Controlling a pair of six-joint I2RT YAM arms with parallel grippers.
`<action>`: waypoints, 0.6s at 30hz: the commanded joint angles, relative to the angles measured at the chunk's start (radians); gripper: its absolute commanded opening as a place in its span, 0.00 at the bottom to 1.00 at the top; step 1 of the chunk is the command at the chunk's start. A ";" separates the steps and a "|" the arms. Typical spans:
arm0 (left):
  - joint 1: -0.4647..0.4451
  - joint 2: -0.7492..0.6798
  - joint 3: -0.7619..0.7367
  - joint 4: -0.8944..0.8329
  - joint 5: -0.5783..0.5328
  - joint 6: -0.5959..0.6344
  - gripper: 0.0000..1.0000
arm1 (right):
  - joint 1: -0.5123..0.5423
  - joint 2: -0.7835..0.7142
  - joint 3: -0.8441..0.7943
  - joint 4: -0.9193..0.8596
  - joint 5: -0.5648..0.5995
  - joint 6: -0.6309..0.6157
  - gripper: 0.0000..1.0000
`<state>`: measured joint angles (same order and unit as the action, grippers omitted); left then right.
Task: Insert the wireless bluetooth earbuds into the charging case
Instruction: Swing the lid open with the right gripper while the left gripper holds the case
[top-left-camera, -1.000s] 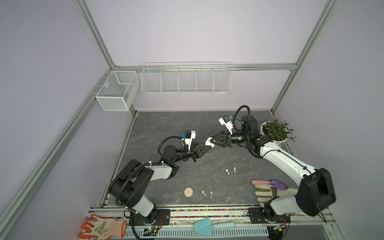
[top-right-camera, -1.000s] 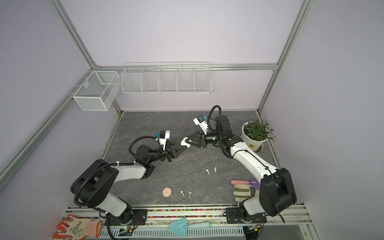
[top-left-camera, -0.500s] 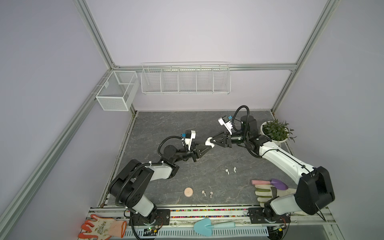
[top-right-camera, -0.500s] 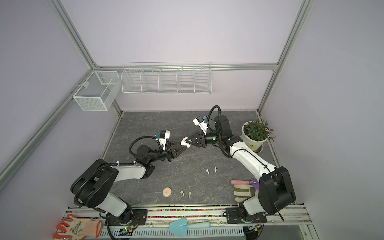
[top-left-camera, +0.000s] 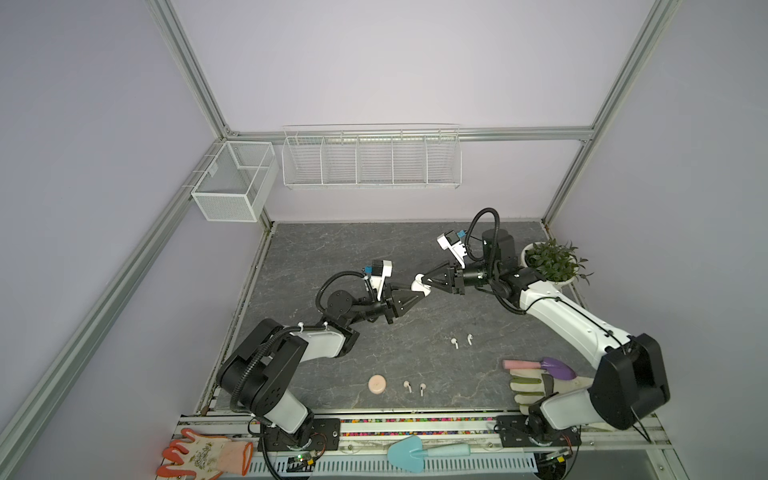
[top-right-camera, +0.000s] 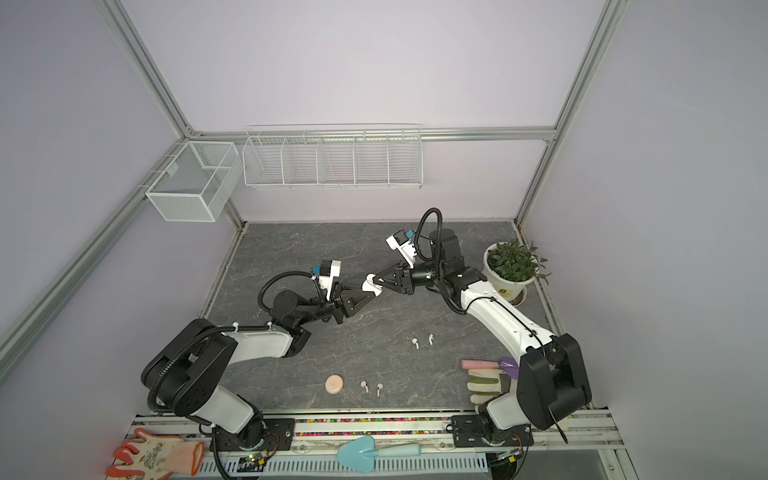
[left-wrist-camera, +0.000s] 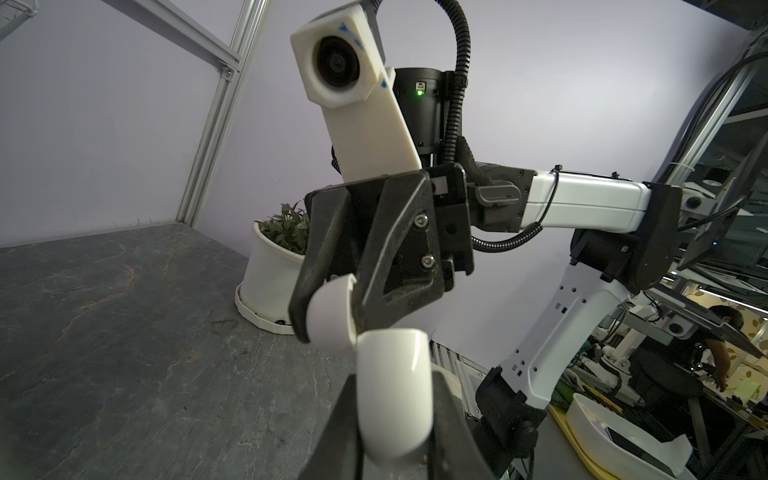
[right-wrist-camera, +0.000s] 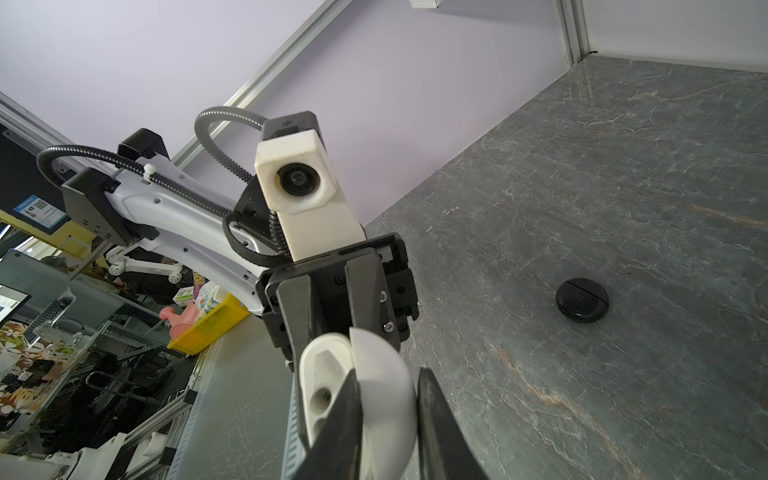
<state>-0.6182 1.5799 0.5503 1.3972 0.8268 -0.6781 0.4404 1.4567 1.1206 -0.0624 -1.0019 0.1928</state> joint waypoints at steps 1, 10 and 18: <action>0.003 0.014 0.031 0.019 -0.042 -0.021 0.36 | 0.007 -0.030 0.028 -0.068 -0.026 -0.044 0.21; 0.005 -0.002 -0.004 0.019 -0.066 -0.017 0.61 | 0.006 -0.026 0.069 -0.157 0.011 -0.128 0.19; 0.012 -0.065 -0.087 0.016 -0.027 0.042 0.67 | 0.001 -0.014 0.221 -0.487 0.099 -0.440 0.19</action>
<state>-0.6121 1.5620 0.4843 1.3808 0.7620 -0.6838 0.4404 1.4532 1.2938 -0.4076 -0.9245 -0.0715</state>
